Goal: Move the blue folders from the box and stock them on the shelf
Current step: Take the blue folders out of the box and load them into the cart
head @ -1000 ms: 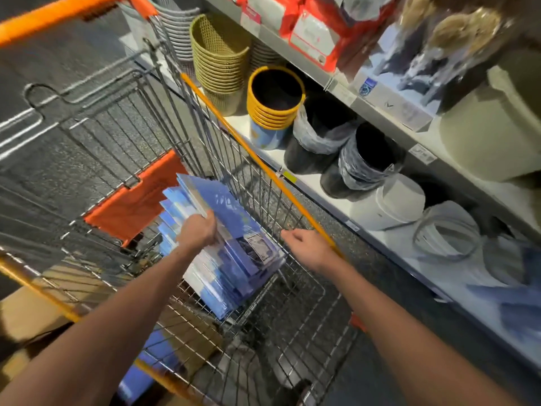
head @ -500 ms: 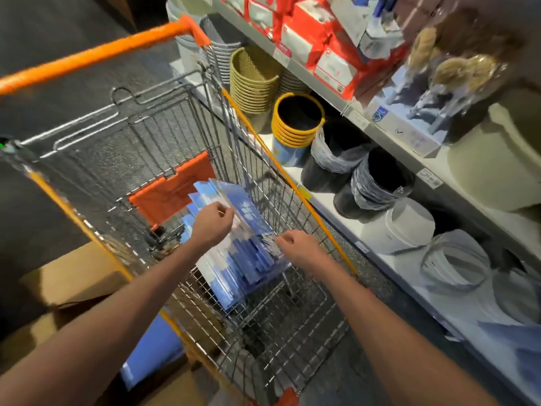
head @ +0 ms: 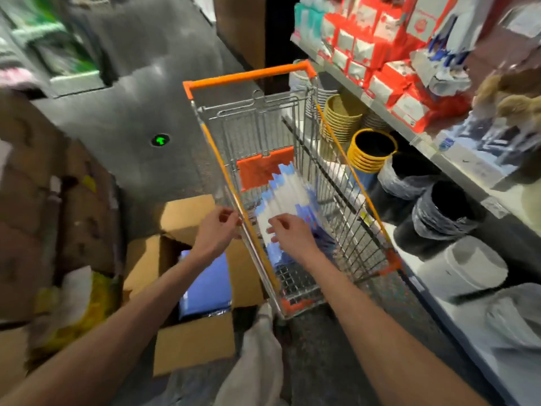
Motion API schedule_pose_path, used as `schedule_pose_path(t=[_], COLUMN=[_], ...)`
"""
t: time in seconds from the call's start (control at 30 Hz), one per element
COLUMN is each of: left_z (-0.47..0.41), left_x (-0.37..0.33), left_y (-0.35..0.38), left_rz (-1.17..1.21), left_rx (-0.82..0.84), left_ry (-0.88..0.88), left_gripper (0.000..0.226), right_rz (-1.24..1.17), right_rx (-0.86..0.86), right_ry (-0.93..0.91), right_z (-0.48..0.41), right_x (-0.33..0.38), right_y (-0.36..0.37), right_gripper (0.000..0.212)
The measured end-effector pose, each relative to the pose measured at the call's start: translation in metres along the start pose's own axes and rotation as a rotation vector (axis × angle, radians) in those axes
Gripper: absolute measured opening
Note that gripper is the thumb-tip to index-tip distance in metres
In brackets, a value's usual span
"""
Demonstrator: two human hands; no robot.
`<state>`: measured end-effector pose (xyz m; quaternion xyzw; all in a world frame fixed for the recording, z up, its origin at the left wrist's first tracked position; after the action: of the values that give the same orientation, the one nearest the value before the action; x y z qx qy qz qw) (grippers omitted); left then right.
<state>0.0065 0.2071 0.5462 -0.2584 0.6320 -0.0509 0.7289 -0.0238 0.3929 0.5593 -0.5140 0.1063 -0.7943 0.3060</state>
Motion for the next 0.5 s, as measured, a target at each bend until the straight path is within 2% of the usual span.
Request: schedule_pose_path(t=[0.23,0.5], left_z=[0.128,0.163], left_x=[0.082,0.162], left_y=[-0.062,-0.117], left_rz=[0.029,0.104], left_rx=[0.011,-0.091], left_ry=[-0.267,-0.470], left_gripper=[0.019,0.027], right_rz=[0.115,0.219], right_rx=[0.207,0.344], right_ry=[-0.046,0.039], right_z=[0.079,0.086], right_x=[0.009,-0.004], right_y=[0.093,0.199], right_gripper=[0.030,0.035])
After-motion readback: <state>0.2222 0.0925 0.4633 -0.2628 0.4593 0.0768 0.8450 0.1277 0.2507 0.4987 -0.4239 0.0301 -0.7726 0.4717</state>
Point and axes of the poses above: each hand's wrist, its own z-axis away from the middle knuckle, its own y-axis out of the palm, x = y × z, the point moved 5 cm from there along -z, towards the middle knuckle, and after that the axes turned 10 degrees about y, right-handed, at the moved point
